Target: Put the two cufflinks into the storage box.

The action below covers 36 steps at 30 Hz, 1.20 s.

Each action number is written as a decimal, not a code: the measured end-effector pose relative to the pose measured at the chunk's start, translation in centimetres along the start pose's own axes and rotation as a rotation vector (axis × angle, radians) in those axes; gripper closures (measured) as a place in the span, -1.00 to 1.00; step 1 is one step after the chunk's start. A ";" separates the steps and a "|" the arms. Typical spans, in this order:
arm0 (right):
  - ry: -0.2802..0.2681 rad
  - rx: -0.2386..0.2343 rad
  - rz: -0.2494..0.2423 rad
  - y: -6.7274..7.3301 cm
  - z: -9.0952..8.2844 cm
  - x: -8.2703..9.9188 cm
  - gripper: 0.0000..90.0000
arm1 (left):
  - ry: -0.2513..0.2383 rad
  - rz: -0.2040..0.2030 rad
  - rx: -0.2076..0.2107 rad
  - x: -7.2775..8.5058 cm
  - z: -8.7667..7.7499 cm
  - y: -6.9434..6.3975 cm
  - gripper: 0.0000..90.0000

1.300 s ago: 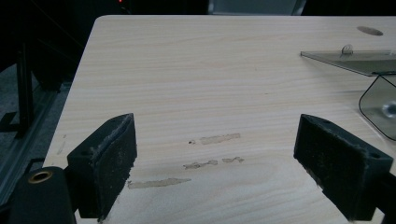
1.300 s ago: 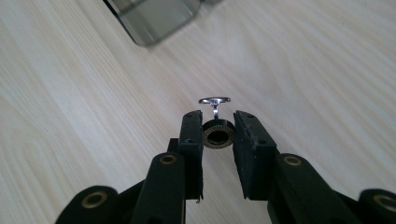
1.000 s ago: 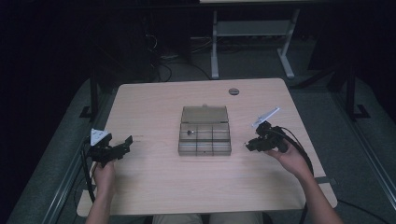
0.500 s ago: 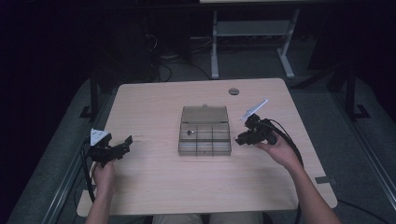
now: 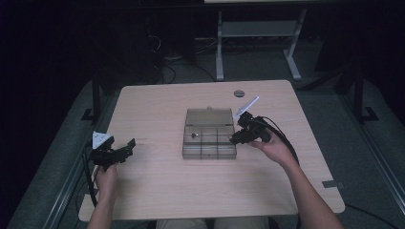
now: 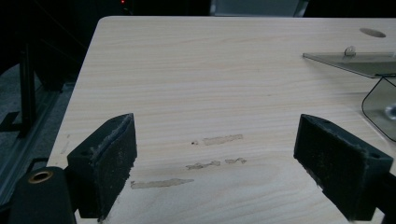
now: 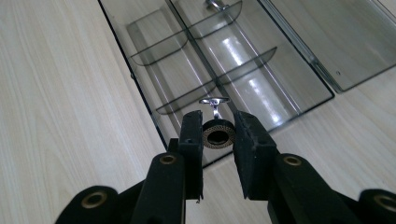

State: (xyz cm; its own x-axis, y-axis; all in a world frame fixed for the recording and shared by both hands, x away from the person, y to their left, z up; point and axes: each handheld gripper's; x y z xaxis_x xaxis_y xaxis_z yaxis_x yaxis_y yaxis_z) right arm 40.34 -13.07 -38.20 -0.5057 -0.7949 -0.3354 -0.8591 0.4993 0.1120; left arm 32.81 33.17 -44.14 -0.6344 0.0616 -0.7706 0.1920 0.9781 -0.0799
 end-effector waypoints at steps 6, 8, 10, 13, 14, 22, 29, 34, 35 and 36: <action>0.003 -0.005 -0.016 0.2 0.2 -1.1 0.62 | 0.001 -0.001 -0.001 0.0 0.0 0.1 -0.71; 0.005 -0.006 -0.023 0.3 0.3 -1.5 0.62 | 0.001 0.000 -0.001 0.0 0.0 0.1 -0.71; 0.005 -0.005 -0.033 0.4 0.3 -1.8 0.62 | 0.000 0.001 -0.001 0.0 0.0 0.1 -0.71; -0.001 -0.008 -0.037 0.4 0.3 -2.4 0.62 | 0.001 -0.001 0.000 0.0 0.0 0.0 -0.71; -0.008 -0.010 -0.037 0.4 0.3 -2.6 0.62 | 0.001 0.000 -0.001 0.0 0.0 0.0 -0.71; -0.004 -0.027 -0.051 0.8 0.6 -4.4 0.62 | -0.001 -0.007 -0.004 0.0 -0.1 0.2 -0.71; -0.003 -0.036 -0.076 1.1 1.2 -6.1 0.62 | -0.002 -0.009 -0.005 0.0 -0.1 0.3 -0.71; 0.000 -0.035 -0.093 1.2 1.5 -7.3 0.62 | -0.003 -0.007 -0.006 0.0 -0.1 0.2 -0.71; 0.001 -0.041 -0.095 1.2 1.5 -7.6 0.62 | -0.003 -0.006 -0.006 0.0 -0.1 0.3 -0.71; 0.001 -0.039 -0.099 1.3 1.6 -7.7 0.62 | -0.003 -0.001 -0.008 0.0 -0.1 0.3 -0.71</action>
State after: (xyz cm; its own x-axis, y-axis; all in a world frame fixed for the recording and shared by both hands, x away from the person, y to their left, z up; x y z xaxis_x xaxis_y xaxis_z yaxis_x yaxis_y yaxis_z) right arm 43.28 -5.74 -36.92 -0.4184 -0.8399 -0.3456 -0.9072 0.4047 0.1149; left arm 32.81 33.46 -44.11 -0.6326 0.0598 -0.7721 0.1851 0.9798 -0.0757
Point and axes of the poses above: each handheld gripper's, and its own axes: z roughly forward along the jaws, x roughly out of its underside, y roughly to its left, and after that the axes turned 13 degrees about y, right-handed
